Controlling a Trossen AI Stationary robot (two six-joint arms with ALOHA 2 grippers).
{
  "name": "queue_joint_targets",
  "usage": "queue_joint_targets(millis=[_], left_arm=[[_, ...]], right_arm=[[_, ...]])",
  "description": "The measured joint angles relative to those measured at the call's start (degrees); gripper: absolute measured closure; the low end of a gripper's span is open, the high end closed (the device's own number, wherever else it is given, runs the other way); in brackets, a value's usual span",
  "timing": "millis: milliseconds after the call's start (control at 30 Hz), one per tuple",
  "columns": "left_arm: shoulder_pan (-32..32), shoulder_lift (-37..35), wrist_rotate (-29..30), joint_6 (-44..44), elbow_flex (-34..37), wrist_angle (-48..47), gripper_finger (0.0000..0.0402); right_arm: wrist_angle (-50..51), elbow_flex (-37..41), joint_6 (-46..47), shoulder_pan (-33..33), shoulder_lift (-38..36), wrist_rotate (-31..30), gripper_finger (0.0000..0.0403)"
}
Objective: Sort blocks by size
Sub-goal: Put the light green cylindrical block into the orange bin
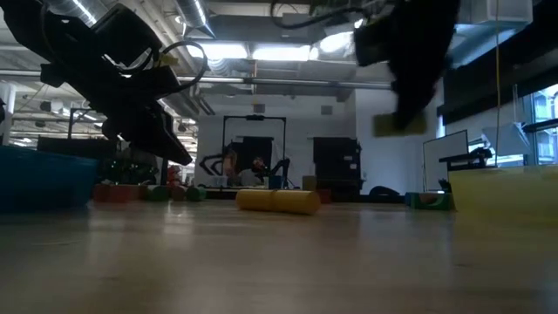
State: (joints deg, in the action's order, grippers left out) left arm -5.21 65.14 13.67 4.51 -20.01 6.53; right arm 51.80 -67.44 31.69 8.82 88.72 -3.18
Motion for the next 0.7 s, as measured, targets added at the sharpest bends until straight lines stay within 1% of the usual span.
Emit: queue_joint_targets(millis=[67, 233, 300, 400, 500, 700], left_arm=[[0.0, 0.0, 0.0, 0.0, 0.0, 0.1, 0.0279], [0.0, 0.0, 0.0, -0.3, 0.0, -0.3, 0.0279], [0.0, 0.0, 0.0, -0.3, 0.0, -0.7, 0.0279], [0.0, 0.0, 0.0, -0.1, 0.0, -1.5, 0.0279], [0.0, 0.0, 0.0, 0.0, 0.0, -1.6, 0.0279], [0.0, 0.0, 0.0, 0.0, 0.0, -1.6, 0.0279]], right_arm=[[3.8, 0.0, 5.4, 1.5, -2.0, 2.4, 0.0251], [11.3, 0.0, 19.4, 6.0, -5.7, 12.2, 0.0249], [13.7, 0.0, 24.5, 7.9, -6.4, 15.0, 0.0248], [16.9, 0.0, 31.6, 10.7, -6.6, 17.0, 0.0248], [19.8, 0.0, 35.4, 13.2, -6.3, 18.3, 0.0248], [24.1, 0.0, 37.5, 18.2, -6.2, 18.1, 0.0247]])
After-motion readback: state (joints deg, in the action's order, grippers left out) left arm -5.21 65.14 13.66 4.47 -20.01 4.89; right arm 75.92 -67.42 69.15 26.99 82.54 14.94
